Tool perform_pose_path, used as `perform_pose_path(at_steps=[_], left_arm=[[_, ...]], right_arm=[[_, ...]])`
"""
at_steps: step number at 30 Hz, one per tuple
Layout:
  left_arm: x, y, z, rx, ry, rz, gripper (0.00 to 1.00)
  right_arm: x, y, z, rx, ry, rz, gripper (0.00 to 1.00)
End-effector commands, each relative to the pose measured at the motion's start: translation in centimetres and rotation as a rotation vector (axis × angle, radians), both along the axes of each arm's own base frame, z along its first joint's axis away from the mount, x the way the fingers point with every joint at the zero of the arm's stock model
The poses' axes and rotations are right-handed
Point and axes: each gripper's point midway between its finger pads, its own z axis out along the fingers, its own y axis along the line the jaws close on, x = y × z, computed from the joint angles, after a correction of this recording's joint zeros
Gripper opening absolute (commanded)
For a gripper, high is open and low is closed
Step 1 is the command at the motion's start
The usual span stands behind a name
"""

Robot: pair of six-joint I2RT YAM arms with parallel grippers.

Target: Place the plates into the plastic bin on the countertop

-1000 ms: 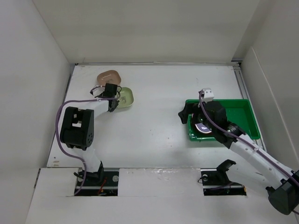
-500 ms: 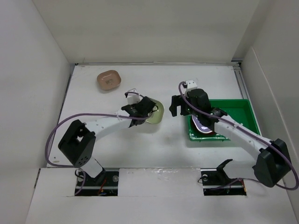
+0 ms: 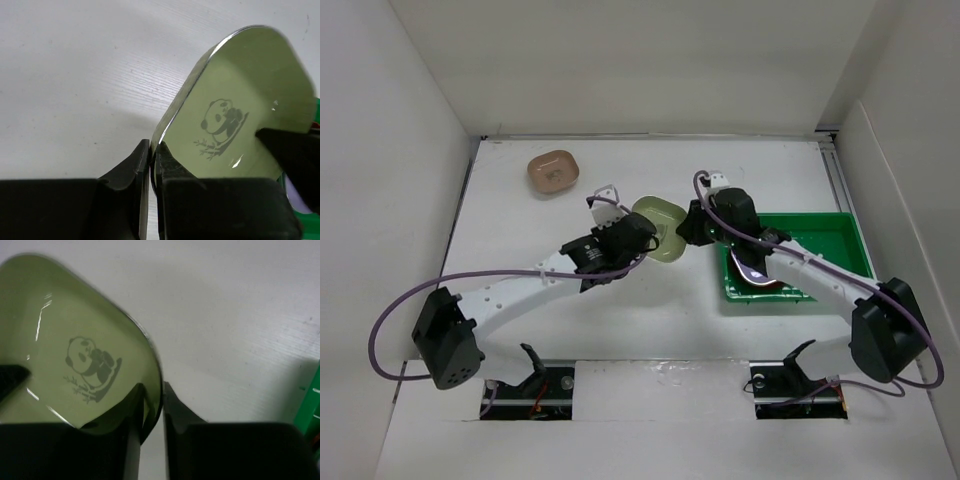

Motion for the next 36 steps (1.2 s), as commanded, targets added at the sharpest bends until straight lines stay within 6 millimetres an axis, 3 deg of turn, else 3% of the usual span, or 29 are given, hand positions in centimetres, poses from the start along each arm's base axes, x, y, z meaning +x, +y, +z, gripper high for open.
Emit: perform_pose_path(at_steps=[1, 2, 3, 4, 5, 6, 9, 10, 11, 12, 13, 14, 15, 17, 18, 19, 21, 22, 27, 29, 32, 35, 36], left_arm=[[0.4, -0.5, 3.6, -0.112, -0.105, 0.010, 0.00], [0.4, -0.5, 3.7, -0.114, -0.113, 0.005, 0.00], [0.4, -0.7, 3.8, -0.126, -0.113, -0.003, 0.07], [0.5, -0.9, 4.0, -0.132, -0.123, -0.007, 0.26], [0.6, -1.2, 4.2, -0.136, -0.128, -0.020, 0.51], [0.5, -1.1, 4.3, -0.146, -0.135, -0.020, 0.99], [0.6, -1.2, 4.8, -0.153, -0.157, -0.031, 1.00], [0.8, -0.9, 4.9, -0.137, -0.167, -0.022, 1.00], [0.6, -0.3, 4.7, -0.109, -0.158, -0.012, 1.00], [1.2, 0.8, 4.4, -0.088, -0.153, 0.023, 1.00], [1.6, 1.3, 4.4, -0.082, -0.144, 0.046, 1.00], [1.9, 1.9, 4.5, -0.076, -0.140, 0.063, 1.00], [2.2, 2.4, 4.0, -0.063, -0.124, 0.074, 1.00], [2.9, 3.4, 3.9, -0.057, -0.121, 0.099, 1.00], [2.8, 3.5, 3.5, -0.042, -0.115, 0.094, 1.00], [2.9, 3.9, 3.8, -0.048, -0.121, 0.104, 1.00], [3.0, 4.3, 3.4, -0.031, -0.115, 0.107, 1.00], [3.4, 4.6, 3.5, -0.038, -0.122, 0.121, 1.00], [4.0, 4.9, 2.9, -0.019, -0.093, 0.106, 1.00], [4.1, 4.7, 3.0, -0.020, -0.094, 0.106, 1.00], [4.4, 5.2, 2.5, 0.012, -0.075, 0.110, 1.00], [5.8, 6.7, 1.9, -0.008, -0.037, 0.148, 1.00], [6.9, 6.9, 2.0, -0.046, -0.047, 0.158, 1.00]], right_arm=[[0.9, 0.6, 2.9, 0.083, -0.071, -0.016, 0.17], [0.9, 0.2, 2.5, 0.091, -0.055, -0.024, 0.05], [1.1, -0.2, 2.9, 0.106, -0.057, -0.035, 0.00], [1.2, -0.6, 2.4, 0.106, -0.043, -0.050, 0.00], [1.2, -1.0, 3.5, 0.134, -0.056, -0.069, 0.00], [1.5, -2.1, 3.3, 0.125, -0.062, -0.106, 0.00], [2.3, -7.3, 3.2, 0.092, -0.068, -0.276, 0.00], [2.0, -10.4, 1.7, 0.063, -0.011, -0.373, 0.00], [1.9, -12.1, 1.4, 0.059, 0.004, -0.438, 0.00], [1.4, -13.6, 2.2, 0.085, -0.012, -0.495, 0.00], [1.1, -15.4, 2.0, 0.080, -0.014, -0.559, 0.00], [0.2, -17.8, 0.4, 0.061, 0.018, -0.637, 0.00], [-0.5, -19.1, 1.3, 0.084, -0.014, -0.678, 0.00], [-1.6, -22.2, 0.8, 0.090, -0.007, -0.775, 0.00], [-2.5, -23.1, -0.1, 0.084, 0.004, -0.802, 0.00], [-2.9, -23.9, 0.7, 0.110, -0.031, -0.831, 0.00], [-4.2, -25.3, -0.3, 0.096, -0.004, -0.880, 0.00], [-4.5, -25.9, 0.2, 0.098, -0.025, -0.901, 0.00], [-5.8, -26.7, -1.8, 0.095, 0.036, -0.945, 0.06], [-5.9, -26.3, -2.2, 0.107, 0.053, -0.926, 0.19], [-6.1, -25.6, -1.3, 0.140, 0.051, -0.893, 0.80], [-6.7, -25.7, 0.8, 0.163, 0.003, -0.902, 1.00], [-6.9, -25.6, 1.8, 0.179, -0.035, -0.898, 1.00]])
